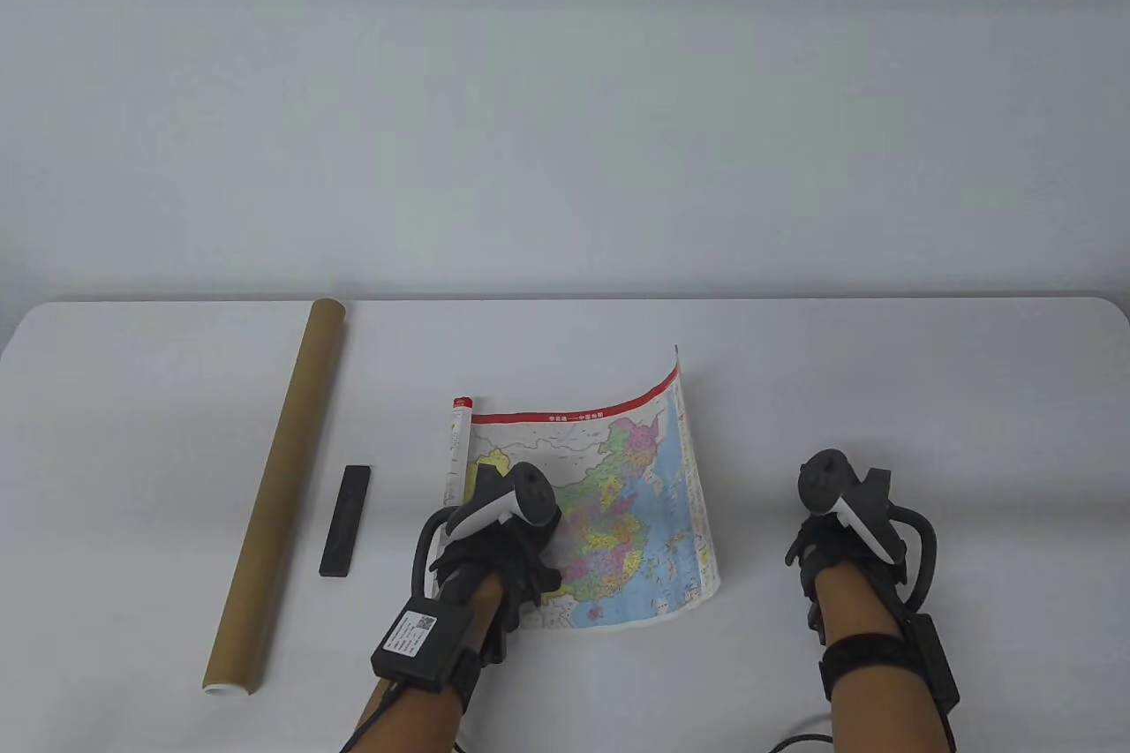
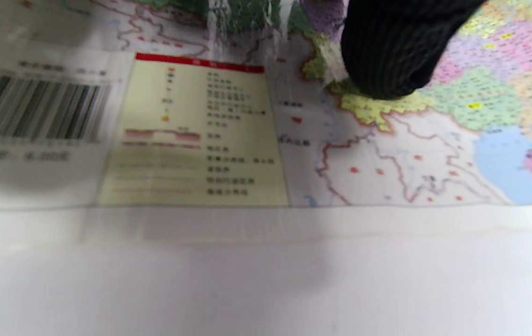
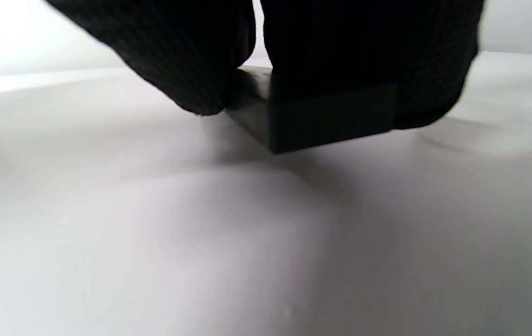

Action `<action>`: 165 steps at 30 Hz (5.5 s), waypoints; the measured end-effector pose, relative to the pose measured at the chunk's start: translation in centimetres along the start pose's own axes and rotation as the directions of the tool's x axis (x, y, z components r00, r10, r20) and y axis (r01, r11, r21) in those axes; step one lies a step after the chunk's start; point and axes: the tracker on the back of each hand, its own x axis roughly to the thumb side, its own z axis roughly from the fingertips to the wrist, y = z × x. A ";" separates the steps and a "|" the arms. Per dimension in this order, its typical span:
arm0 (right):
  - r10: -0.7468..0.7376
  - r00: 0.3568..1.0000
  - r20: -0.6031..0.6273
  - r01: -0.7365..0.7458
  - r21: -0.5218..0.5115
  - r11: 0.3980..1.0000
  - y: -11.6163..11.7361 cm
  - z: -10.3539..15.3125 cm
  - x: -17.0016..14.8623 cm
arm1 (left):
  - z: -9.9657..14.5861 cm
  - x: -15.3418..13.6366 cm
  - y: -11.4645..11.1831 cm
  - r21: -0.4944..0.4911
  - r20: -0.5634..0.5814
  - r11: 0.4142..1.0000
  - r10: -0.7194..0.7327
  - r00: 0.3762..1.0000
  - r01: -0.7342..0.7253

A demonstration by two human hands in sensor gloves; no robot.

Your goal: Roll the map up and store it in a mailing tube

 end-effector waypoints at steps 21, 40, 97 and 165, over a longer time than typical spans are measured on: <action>-0.042 0.997 0.060 0.041 0.021 0.999 -1.6 0.9 0.6 | 0.1 0.7 0.4 0.014 -0.028 0.997 -0.077 0.997 0.077; -0.322 0.798 0.510 0.444 -0.136 0.886 -8.8 8.0 5.1 | 0.5 3.0 1.2 0.000 -0.133 0.975 -0.219 0.967 0.221; -0.189 0.611 0.769 0.147 0.124 0.981 0.9 11.6 14.6 | 7.4 -0.2 2.3 0.227 0.081 0.970 0.073 0.994 -0.090; -0.143 0.635 0.759 0.195 0.021 0.981 -3.0 12.2 13.0 | 13.3 5.8 -0.7 0.791 -0.114 0.529 -0.367 0.923 0.308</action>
